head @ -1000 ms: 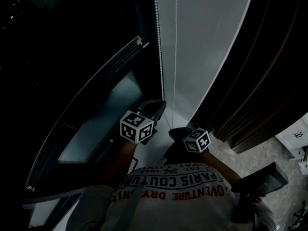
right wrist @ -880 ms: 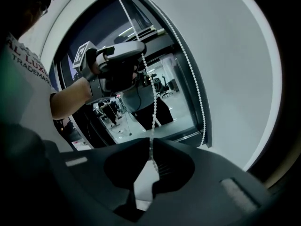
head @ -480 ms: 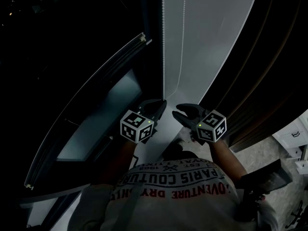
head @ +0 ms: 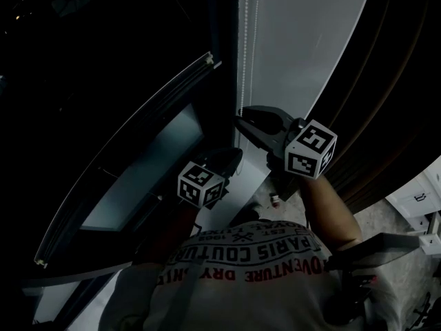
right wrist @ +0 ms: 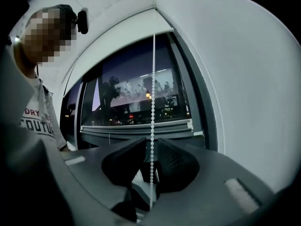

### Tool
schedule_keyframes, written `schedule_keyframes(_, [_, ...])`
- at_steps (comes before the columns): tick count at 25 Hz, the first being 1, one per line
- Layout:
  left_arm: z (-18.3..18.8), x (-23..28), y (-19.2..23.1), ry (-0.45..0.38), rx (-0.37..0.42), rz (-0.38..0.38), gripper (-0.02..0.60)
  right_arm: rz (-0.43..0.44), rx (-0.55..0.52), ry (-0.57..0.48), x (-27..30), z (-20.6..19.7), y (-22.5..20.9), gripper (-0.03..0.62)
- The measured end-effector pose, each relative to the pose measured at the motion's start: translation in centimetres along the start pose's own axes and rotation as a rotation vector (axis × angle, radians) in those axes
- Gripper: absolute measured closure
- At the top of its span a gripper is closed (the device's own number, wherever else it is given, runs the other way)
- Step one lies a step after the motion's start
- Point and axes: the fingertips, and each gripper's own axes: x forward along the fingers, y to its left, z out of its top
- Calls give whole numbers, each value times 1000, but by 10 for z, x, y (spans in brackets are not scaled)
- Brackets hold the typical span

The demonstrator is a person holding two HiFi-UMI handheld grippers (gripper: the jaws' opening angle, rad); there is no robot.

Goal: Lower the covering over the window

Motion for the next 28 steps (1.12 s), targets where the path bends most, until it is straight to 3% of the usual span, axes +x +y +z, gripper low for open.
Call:
schedule_keyframes(3, [-1, 0, -4, 7, 7, -5, 575, -2, 5, -21, 1, 7, 1, 578])
schedule_keyframes(12, [-2, 1, -2, 2, 10, -1, 575, -4, 11, -37, -2, 6, -2, 585])
schedule_keyframes(21, [-61, 5, 2, 72, -21, 12, 575, -12, 89, 7, -7, -53, -8, 585])
schedule_keyframes(28, [-92, 5, 6, 122, -28, 23, 575, -26, 80, 47, -7, -88, -6, 585])
